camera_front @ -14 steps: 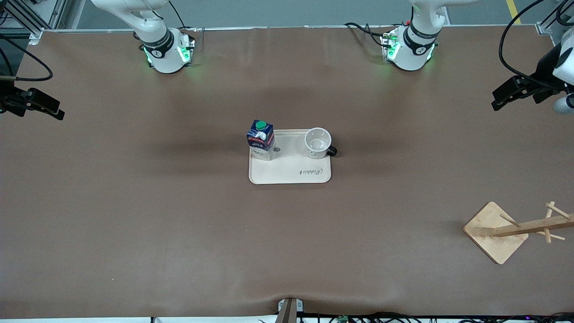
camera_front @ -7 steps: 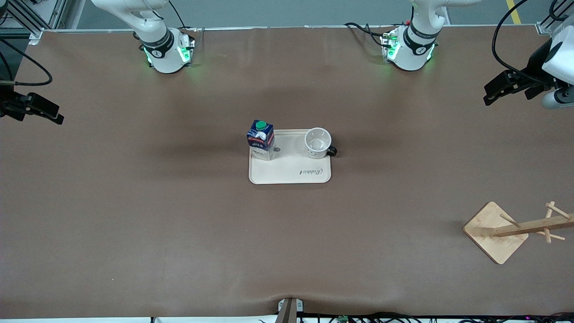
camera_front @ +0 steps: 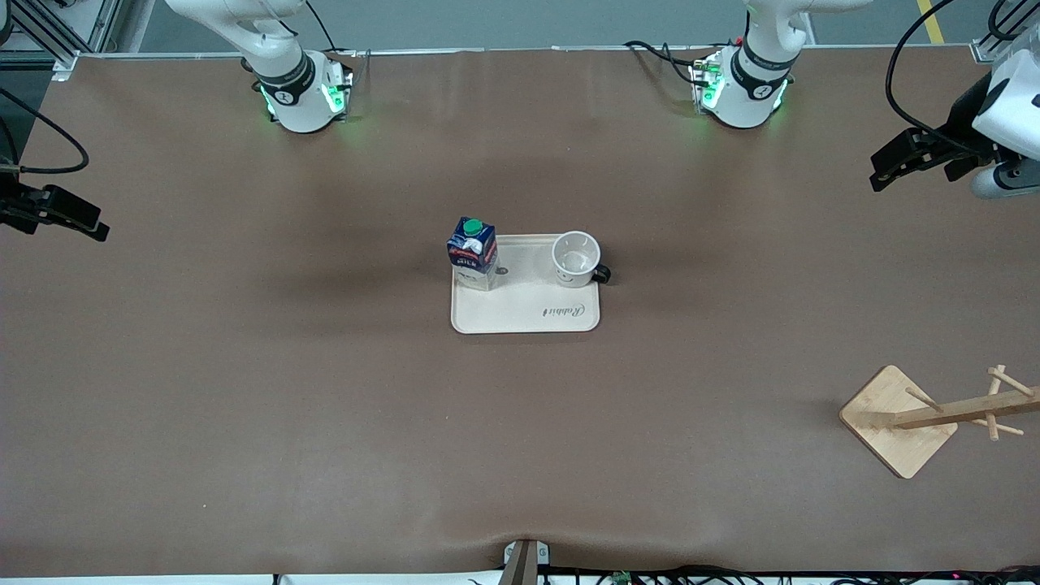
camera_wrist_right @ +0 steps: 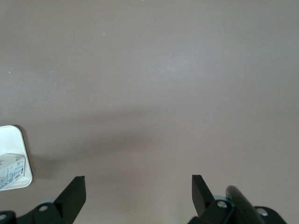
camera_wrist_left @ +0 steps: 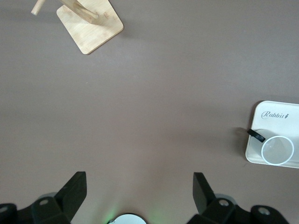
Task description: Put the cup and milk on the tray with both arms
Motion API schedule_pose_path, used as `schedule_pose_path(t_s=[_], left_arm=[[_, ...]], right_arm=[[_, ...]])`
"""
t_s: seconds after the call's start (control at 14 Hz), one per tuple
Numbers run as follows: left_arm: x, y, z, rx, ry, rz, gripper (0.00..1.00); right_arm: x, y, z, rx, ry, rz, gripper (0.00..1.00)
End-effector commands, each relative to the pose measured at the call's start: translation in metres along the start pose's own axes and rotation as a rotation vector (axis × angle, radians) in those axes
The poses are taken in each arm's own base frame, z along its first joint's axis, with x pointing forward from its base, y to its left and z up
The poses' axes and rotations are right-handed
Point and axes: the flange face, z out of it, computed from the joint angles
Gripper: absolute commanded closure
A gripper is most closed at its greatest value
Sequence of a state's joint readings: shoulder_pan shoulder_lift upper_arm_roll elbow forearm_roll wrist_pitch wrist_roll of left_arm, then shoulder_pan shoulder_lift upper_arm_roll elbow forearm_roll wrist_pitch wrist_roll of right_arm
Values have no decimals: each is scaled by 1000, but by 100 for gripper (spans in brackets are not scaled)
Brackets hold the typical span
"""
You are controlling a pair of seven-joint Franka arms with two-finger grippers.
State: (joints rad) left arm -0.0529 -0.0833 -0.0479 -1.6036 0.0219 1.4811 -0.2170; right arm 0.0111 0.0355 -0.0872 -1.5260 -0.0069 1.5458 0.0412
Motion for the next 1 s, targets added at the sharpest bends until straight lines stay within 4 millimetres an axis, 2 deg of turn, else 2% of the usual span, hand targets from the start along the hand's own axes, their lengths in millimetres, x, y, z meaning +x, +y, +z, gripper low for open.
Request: schedule_pose_path(t_s=[0.0,0.64,0.93], left_arm=[[0,0,-4,-15,-2,10,0],[0,-2,-7,-17,5,7,0],[0,2,-10,-18,11,13,0]], right_arm=[[2,2,-6,16,4,-3,0],[-3,0,-9,21,-8,-6,0],[-13,-5,-7,19,-71,-19,0]])
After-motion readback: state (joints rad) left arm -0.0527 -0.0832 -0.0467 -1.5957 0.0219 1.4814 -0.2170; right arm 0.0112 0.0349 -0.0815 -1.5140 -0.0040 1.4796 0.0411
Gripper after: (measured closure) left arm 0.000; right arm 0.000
